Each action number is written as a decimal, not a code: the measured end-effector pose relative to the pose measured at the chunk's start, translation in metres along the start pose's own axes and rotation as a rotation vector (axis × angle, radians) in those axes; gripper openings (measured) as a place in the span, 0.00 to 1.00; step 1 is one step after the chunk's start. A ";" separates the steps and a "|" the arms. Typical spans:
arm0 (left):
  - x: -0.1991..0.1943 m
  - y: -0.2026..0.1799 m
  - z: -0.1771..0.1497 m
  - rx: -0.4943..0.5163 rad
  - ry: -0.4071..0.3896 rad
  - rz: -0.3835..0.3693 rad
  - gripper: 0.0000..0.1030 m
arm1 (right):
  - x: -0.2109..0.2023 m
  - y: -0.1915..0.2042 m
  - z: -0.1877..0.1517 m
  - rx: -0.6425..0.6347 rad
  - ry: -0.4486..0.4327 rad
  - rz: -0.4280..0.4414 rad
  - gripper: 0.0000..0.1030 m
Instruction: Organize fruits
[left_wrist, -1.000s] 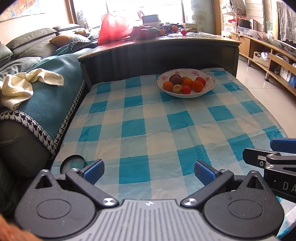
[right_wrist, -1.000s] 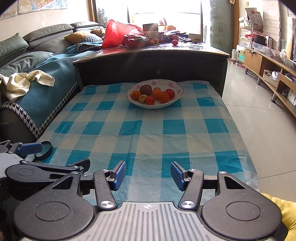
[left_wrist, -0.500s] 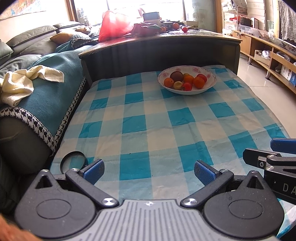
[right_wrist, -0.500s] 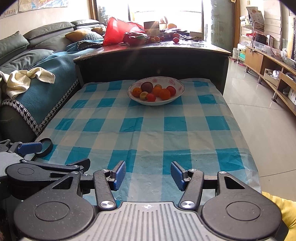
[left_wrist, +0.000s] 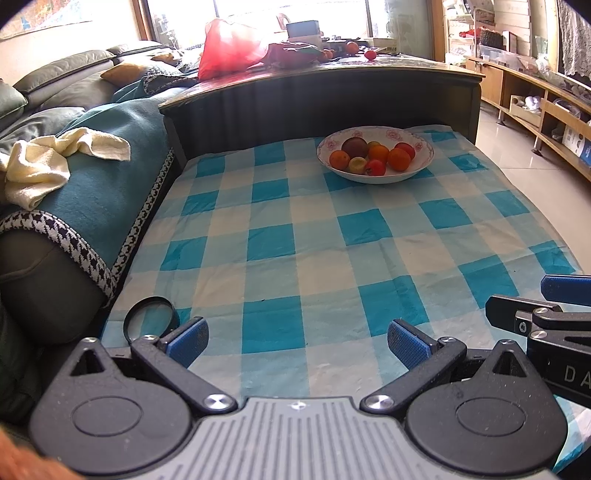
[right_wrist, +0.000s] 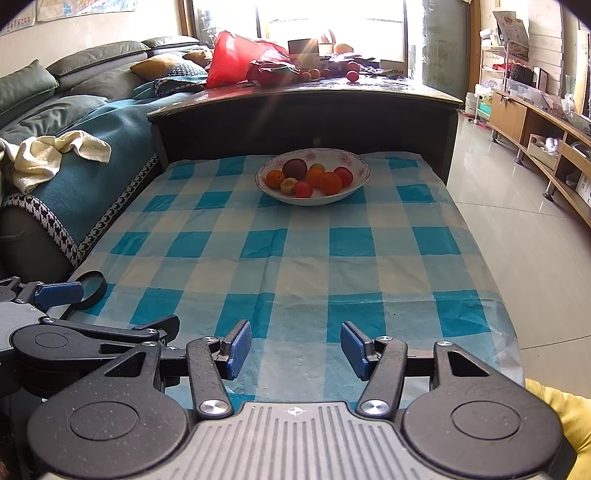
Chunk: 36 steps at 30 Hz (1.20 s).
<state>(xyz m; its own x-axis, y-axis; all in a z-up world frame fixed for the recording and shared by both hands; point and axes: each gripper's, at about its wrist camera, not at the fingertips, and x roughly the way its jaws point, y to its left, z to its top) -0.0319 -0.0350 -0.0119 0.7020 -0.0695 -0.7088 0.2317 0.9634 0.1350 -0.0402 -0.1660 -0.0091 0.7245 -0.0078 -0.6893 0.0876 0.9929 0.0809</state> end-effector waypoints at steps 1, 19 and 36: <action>0.000 0.000 0.000 0.000 0.000 0.001 1.00 | 0.000 0.000 0.000 0.000 0.000 0.000 0.48; -0.004 0.001 -0.003 0.009 -0.004 0.012 1.00 | -0.001 0.002 -0.003 -0.002 0.012 0.000 0.48; -0.007 0.000 -0.005 0.016 -0.010 0.019 1.00 | -0.004 0.002 -0.005 -0.005 0.014 0.000 0.48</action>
<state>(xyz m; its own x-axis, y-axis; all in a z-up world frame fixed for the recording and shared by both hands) -0.0398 -0.0338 -0.0104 0.7129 -0.0541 -0.6992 0.2291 0.9603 0.1593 -0.0461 -0.1631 -0.0100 0.7151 -0.0064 -0.6990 0.0846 0.9934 0.0774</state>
